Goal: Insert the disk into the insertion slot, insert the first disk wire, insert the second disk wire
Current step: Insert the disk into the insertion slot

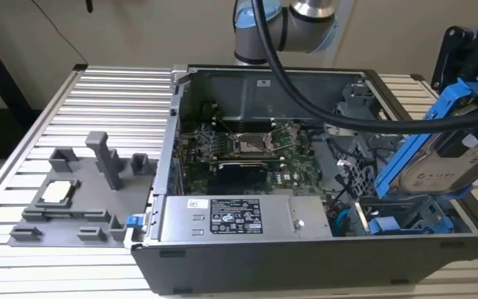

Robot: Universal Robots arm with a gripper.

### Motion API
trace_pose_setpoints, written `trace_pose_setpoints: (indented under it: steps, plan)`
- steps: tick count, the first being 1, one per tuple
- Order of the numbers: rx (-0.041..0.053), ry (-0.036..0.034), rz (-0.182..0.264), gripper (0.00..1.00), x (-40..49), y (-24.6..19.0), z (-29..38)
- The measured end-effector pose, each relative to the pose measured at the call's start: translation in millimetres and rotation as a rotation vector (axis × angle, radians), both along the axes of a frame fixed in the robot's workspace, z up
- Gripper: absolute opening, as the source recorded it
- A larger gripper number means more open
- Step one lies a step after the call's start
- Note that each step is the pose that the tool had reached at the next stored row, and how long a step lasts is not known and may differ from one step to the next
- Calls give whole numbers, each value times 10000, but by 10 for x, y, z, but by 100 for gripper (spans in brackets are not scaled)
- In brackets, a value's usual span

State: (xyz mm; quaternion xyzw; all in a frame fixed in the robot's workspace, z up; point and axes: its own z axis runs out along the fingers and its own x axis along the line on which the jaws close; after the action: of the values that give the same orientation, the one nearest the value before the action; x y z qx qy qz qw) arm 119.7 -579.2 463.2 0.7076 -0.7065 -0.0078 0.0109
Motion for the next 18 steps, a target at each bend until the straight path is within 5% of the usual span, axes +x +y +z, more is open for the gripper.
trace_pose_setpoints:
  steps: [9, 18]
  plan:
    - [3, -15, 15, 33, 5, 0, -28]
    - [9, -16, 13, 33, 6, 0, -160]
